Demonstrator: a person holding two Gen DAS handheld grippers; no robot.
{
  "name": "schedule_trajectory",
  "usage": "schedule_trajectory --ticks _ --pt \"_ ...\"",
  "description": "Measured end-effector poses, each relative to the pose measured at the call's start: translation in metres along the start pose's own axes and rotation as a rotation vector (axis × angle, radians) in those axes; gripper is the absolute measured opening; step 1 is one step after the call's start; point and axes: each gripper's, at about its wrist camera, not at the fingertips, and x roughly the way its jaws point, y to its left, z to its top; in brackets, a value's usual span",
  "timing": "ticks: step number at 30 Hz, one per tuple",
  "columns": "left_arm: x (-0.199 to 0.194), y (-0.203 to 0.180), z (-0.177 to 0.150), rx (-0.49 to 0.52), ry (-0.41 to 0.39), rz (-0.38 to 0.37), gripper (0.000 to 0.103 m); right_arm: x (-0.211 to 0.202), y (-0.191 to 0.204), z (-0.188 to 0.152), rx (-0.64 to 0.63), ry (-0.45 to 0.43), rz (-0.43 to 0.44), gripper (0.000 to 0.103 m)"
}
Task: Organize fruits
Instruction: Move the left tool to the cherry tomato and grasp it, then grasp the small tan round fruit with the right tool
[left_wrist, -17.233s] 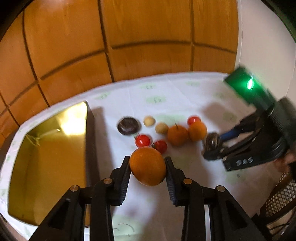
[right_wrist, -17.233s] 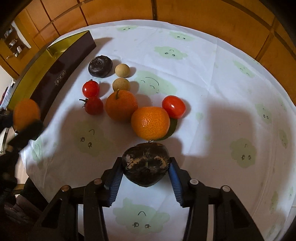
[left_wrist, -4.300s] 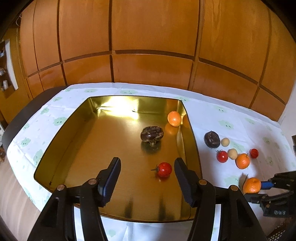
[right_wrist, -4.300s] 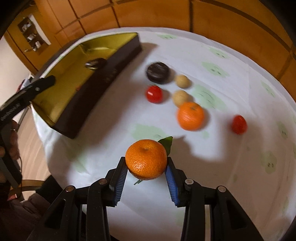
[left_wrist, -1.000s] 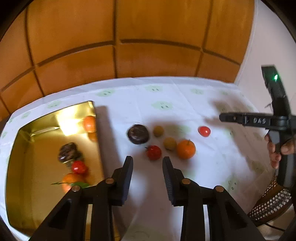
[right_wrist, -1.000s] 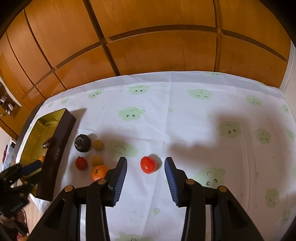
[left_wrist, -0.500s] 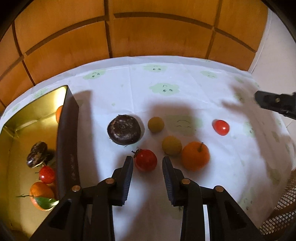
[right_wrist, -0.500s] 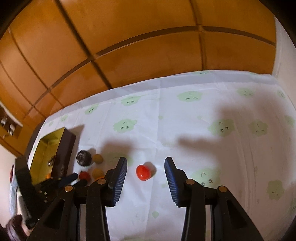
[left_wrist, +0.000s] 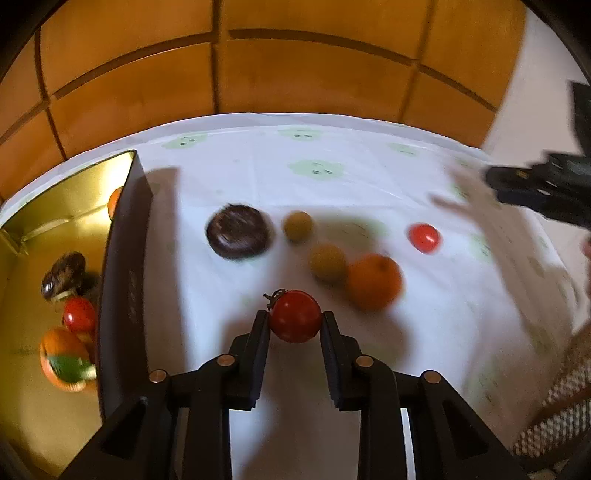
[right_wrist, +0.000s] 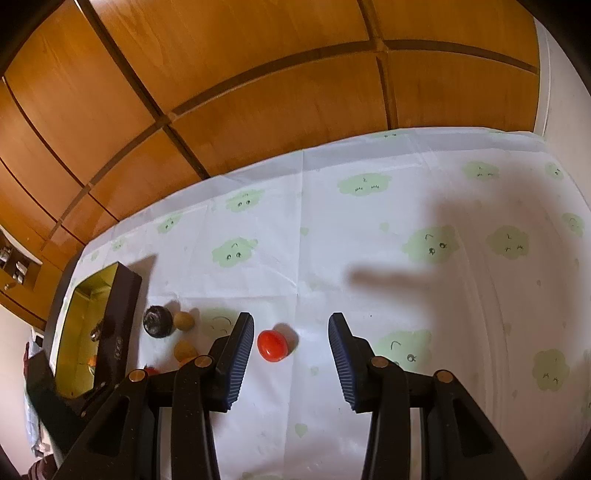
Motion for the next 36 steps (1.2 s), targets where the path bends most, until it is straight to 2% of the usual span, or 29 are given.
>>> schedule_trajectory --ticks 6,8,17,22,27,36 --pt "-0.006 -0.013 -0.032 0.056 -0.001 -0.004 0.028 0.008 0.007 -0.006 -0.023 0.044 0.028 0.043" --pt "-0.008 -0.016 -0.038 0.072 -0.025 0.005 0.028 0.009 0.012 -0.008 -0.034 0.053 0.049 0.043" --pt "-0.007 -0.012 -0.043 0.064 -0.053 -0.019 0.028 0.019 0.053 -0.024 -0.16 0.119 0.162 0.043" --pt "-0.007 -0.01 -0.044 0.056 -0.064 -0.031 0.028 0.032 0.095 -0.029 -0.272 0.158 0.202 0.043" --pt "-0.006 -0.008 -0.045 0.05 -0.07 -0.044 0.028 0.063 0.135 -0.03 -0.411 0.229 0.147 0.043" --pt "-0.008 -0.005 -0.046 0.042 -0.08 -0.059 0.028 0.108 0.153 -0.033 -0.525 0.319 0.034 0.043"
